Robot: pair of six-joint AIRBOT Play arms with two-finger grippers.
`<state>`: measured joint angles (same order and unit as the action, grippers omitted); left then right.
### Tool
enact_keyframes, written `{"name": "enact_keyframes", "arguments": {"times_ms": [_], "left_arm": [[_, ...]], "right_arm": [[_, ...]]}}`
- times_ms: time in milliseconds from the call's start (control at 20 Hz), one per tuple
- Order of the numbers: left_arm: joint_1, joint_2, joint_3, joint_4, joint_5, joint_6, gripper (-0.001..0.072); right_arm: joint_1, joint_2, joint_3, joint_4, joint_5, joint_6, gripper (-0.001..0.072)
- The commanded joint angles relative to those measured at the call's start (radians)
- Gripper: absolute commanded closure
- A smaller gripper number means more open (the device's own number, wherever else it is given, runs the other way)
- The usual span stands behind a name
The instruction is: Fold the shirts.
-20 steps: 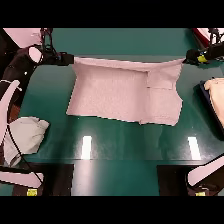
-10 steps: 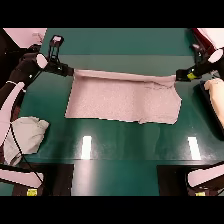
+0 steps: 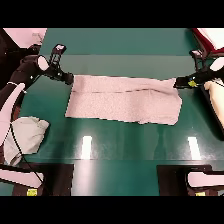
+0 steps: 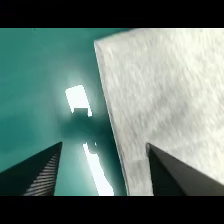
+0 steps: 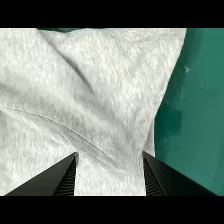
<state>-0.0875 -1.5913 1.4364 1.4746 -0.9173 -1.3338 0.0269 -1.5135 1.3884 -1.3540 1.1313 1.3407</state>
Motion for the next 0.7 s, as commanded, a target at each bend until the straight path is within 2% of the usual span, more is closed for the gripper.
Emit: {"name": "enact_keyframes", "arguments": {"times_ms": [0,150,300,450,650], "left_arm": [[0.039,0.030,0.028,0.002,-0.175,-0.018,0.0098],[0.158,0.084,-0.003,-0.172,-0.306,-0.045,0.0098],[0.271,0.122,-0.132,-0.403,-0.406,0.021,0.0098],[0.315,0.169,-0.302,-0.438,-0.389,0.061,0.0097],[0.312,0.187,-0.459,-0.515,-0.311,0.108,0.0097]], "right_arm": [[-0.037,0.077,-0.015,0.011,0.113,0.000,0.0239],[-0.119,0.125,-0.015,0.214,0.287,-0.096,0.0242],[-0.181,0.140,-0.015,0.388,0.403,-0.136,0.0264],[-0.191,0.141,-0.018,0.395,0.459,-0.138,0.0264],[-0.191,0.143,-0.078,0.396,0.466,-0.138,0.0265]]}}
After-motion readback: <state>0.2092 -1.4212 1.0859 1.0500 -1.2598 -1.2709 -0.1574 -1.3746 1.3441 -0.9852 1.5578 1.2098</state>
